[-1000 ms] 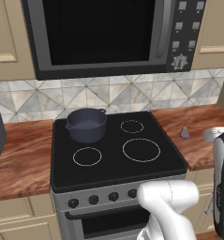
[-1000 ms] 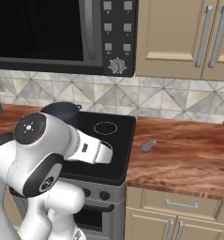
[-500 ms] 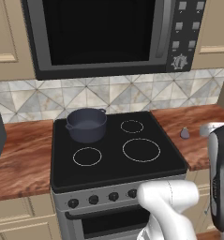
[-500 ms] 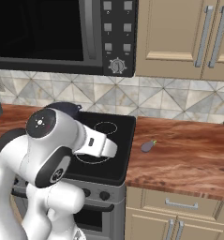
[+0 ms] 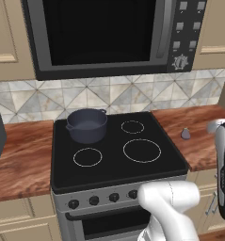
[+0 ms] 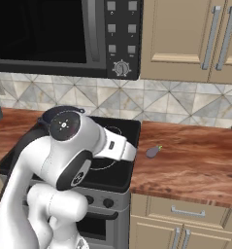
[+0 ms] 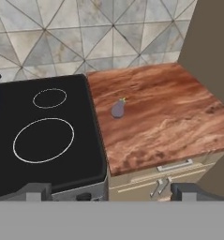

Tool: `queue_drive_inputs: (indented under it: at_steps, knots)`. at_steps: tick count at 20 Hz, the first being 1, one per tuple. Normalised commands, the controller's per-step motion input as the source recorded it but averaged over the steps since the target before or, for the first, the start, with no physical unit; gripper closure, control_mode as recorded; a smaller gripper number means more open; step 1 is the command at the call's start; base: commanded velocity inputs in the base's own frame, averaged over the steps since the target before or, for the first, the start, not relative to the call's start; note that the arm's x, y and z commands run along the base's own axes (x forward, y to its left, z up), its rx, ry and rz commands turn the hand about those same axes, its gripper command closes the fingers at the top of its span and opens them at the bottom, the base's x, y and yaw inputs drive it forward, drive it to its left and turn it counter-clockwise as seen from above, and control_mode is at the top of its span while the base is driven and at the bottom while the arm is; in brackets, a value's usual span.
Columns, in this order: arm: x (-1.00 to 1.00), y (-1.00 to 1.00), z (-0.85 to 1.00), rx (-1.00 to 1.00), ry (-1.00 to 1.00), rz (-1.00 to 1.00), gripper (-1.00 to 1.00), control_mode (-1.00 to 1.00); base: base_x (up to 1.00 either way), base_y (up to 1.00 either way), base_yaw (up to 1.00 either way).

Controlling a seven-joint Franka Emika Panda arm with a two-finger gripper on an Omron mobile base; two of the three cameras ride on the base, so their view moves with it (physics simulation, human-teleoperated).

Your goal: Turn on the burner for the pot on the stove. Wait thirty seconds for the pot to heat up. Then add the eggplant to the pot.

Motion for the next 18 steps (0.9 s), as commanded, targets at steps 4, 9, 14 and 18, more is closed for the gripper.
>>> queue_drive_inputs:
  at_steps: [4, 9, 14, 18]
  knots:
    - [0.31, -0.12, 0.0, 0.0, 0.0, 0.0, -1.0, -1.0, 0.0, 0.0, 0.0]
    - [0.2, -0.09, -0.02, 0.0, 0.0, 0.0, -1.0, -1.0, 0.0, 0.0, 0.0]
    - [0.11, -0.09, -0.1, 0.0, 0.0, 0.0, -1.0, -1.0, 0.0, 0.0, 0.0]
    - [0.16, -0.08, -0.15, 0.0, 0.0, 0.0, -1.0, -1.0, 0.0, 0.0, 0.0]
